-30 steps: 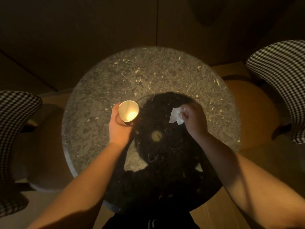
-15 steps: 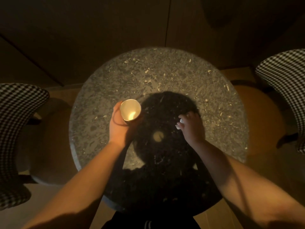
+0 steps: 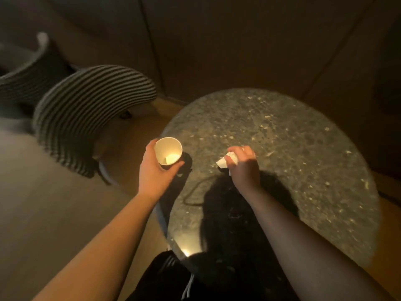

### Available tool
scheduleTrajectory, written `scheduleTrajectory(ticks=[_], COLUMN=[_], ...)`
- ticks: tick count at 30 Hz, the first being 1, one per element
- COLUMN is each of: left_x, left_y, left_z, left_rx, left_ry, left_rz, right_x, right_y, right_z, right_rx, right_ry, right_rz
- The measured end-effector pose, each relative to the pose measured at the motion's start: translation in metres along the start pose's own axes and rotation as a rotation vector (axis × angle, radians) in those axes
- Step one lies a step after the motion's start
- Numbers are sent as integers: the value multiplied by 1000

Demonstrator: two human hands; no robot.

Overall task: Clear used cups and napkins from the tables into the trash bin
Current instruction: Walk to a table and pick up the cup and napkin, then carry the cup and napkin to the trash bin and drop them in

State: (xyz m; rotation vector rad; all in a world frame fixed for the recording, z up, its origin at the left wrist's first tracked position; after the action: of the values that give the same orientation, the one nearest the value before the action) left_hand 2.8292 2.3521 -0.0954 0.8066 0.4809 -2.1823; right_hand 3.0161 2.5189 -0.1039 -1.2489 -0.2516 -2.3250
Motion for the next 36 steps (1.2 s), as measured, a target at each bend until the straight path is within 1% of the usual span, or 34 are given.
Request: scheduleTrajectory(ticks=[2,4,6,8,10,16,20,26,31,36], left_x=[23,46,69,91,106,171,207,274,349,425], left_y=[18,38,61,86,106,193,243,296,330,358], left_z=[31,62,92,120,139,208,247,304,360,427], left_rx=[-90,-182,-280,-372,-426,-631,-751,-890,-961,-948], left_ry=[-45,-89,-118,-123,-144,-179,-200,-191,-174,-154], left_rz=[90,171,264,359,423,689,813,924,999,1054], right_x=[23,45,69,93,112,191,236,295,356,427], right_y=[0,2,9,23,36,109,158,231,294,358], right_z=[-31,-67,-103,-139,-167,-264,-320,-404,-485,-569], right_rx=[125,263,363,453,509,757,910,1070,1150,1190], right_ry=[-69,-58,-36,-42,-50,-58,-64,-62,-35,-45], right_rz=[49,105,180,259,318,516,615,717,790,816])
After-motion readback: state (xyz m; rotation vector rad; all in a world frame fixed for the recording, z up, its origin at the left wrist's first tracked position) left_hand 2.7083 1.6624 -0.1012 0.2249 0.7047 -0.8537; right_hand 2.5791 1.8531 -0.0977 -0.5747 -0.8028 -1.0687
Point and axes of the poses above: each hand's wrist, its own y-axis away from the middle knuckle, its own z-axis out of the back of the hand, x = y × z, the point moved 4 cm from there along -y, towards the middle knuckle, and after that the axes turned 11 degrees about -y, right-handed, at the moved point
